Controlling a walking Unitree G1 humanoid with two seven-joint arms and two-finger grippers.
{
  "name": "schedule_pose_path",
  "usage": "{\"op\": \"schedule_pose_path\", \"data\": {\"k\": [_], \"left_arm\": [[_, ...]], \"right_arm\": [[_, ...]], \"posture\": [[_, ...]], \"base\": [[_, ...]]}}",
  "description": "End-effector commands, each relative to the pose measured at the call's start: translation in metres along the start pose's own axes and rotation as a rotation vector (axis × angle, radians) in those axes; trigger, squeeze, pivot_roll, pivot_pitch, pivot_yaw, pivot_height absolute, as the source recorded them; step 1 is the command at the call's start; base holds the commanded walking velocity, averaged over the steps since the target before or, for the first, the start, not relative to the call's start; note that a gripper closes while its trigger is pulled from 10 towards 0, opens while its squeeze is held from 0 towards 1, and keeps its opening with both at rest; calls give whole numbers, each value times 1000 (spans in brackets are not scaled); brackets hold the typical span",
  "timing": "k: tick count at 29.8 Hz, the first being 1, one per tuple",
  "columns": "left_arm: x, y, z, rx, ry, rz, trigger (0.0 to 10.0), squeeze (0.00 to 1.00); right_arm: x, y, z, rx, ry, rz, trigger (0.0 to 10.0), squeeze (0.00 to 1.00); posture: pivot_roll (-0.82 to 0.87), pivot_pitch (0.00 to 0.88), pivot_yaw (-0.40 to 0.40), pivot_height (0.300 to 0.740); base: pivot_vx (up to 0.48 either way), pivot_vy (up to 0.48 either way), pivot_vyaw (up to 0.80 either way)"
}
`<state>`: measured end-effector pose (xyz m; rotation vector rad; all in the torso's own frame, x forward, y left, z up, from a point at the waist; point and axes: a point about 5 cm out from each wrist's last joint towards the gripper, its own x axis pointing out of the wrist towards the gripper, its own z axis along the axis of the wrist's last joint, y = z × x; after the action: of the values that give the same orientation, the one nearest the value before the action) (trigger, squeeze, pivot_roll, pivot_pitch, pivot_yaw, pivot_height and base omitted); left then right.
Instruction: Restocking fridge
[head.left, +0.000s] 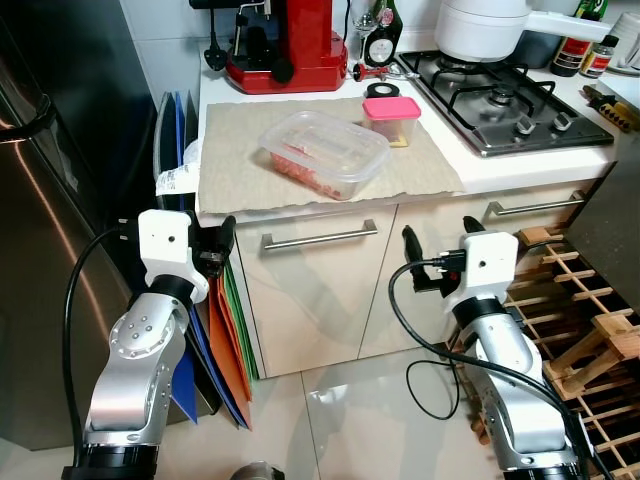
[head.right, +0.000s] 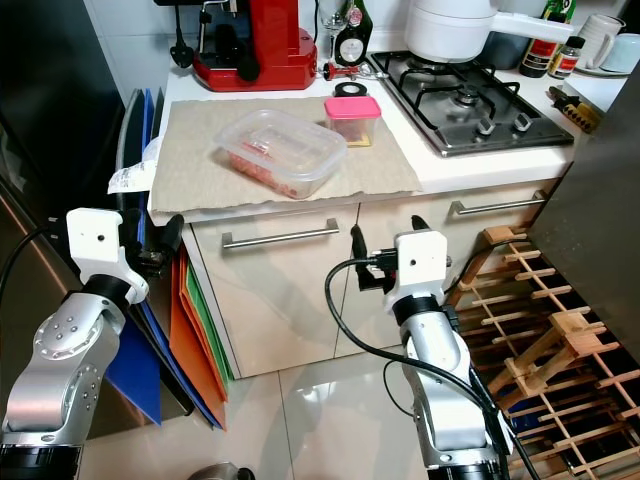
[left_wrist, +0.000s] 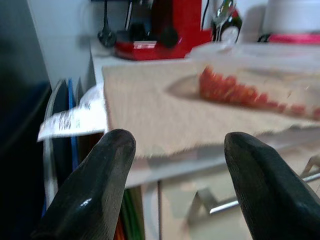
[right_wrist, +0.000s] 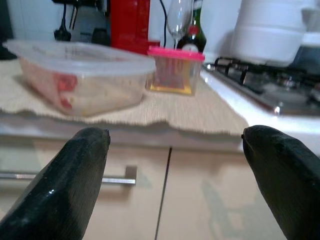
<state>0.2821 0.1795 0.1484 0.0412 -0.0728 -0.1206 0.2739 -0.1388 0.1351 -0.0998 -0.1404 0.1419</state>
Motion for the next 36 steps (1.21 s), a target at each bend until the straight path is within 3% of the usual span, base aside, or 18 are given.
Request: {"op": "schedule_pose_path", "data": {"k": [1,11,20,33,36], "left_arm": [[5,-4,18,17,-75,-11,10000,0],[15,-12,22,13,-92,-35,10000,0],[21,-10,27,-6,-103,1,10000,0],[27,-1,32,-1,-99,84,10000,0],[38,9,35,-24,-70,96,10000,0]], "right_arm": [[6,0,9,-21,-38,-11,10000,0],[23,-1,12,-41,-56,-40,10000,0],[24,4,9,-26,-51,-34,10000,0],[25,10,8,-8,-57,-10,10000,0],[26,12,10,60,-48,0,10000,0]], "posture": [[11,0,10,740],[15,0,13,740],[12,0,18,740],[13,0,18,740],[13,0,13,740]], "base": [[458,0,0],[461,0,0],[454,0,0],[0,0,0],[0,0,0]]}}
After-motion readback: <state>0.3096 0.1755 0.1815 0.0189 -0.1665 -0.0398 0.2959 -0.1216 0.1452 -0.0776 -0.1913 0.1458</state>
